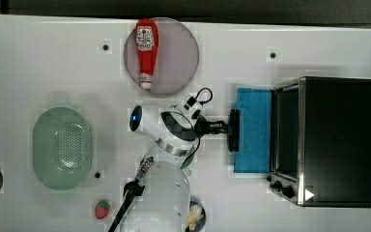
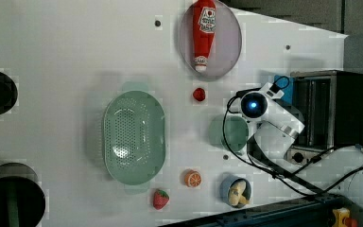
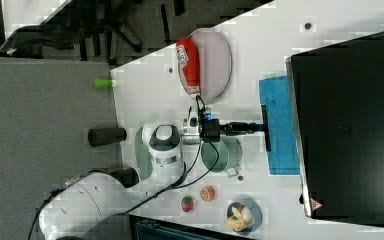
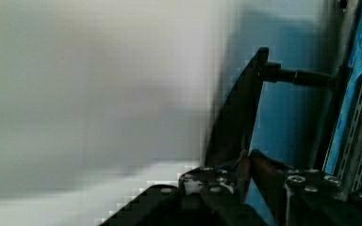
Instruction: Flap open oven.
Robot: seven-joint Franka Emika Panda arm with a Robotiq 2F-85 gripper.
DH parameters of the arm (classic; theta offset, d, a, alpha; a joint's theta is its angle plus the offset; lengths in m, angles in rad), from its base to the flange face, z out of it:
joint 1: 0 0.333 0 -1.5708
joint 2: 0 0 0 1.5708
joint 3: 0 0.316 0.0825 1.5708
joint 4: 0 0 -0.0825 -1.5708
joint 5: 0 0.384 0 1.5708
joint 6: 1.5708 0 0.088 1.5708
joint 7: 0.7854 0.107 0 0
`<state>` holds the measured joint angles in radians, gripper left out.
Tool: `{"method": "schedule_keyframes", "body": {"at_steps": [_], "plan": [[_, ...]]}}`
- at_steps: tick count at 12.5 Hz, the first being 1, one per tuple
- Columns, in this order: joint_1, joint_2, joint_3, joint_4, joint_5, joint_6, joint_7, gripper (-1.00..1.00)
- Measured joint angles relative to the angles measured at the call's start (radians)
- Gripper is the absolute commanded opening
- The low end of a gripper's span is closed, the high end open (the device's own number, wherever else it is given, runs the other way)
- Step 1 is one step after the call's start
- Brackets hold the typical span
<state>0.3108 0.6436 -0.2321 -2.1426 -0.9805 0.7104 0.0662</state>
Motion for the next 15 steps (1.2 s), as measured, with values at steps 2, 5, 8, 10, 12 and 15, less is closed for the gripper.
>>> {"method": "schedule_keyframes", "body": {"at_steps": [2, 5, 8, 10, 12, 15], "plan": [[-0.001, -0.013, -0.01, -0.004, 0.033, 0.015, 0.004, -0.65], [-0.012, -0.102, -0.02, -0.014, 0.178, 0.044, 0.004, -0.65], [-0.01, -0.277, -0.015, -0.006, 0.452, 0.051, 0.004, -0.65], [-0.008, -0.419, -0.013, 0.014, 0.61, 0.028, 0.004, -0.65], [-0.01, -0.538, -0.013, 0.041, 0.73, 0.001, 0.004, -0.65], [-0.013, -0.682, -0.023, 0.043, 0.886, -0.059, 0.004, -0.65]]}}
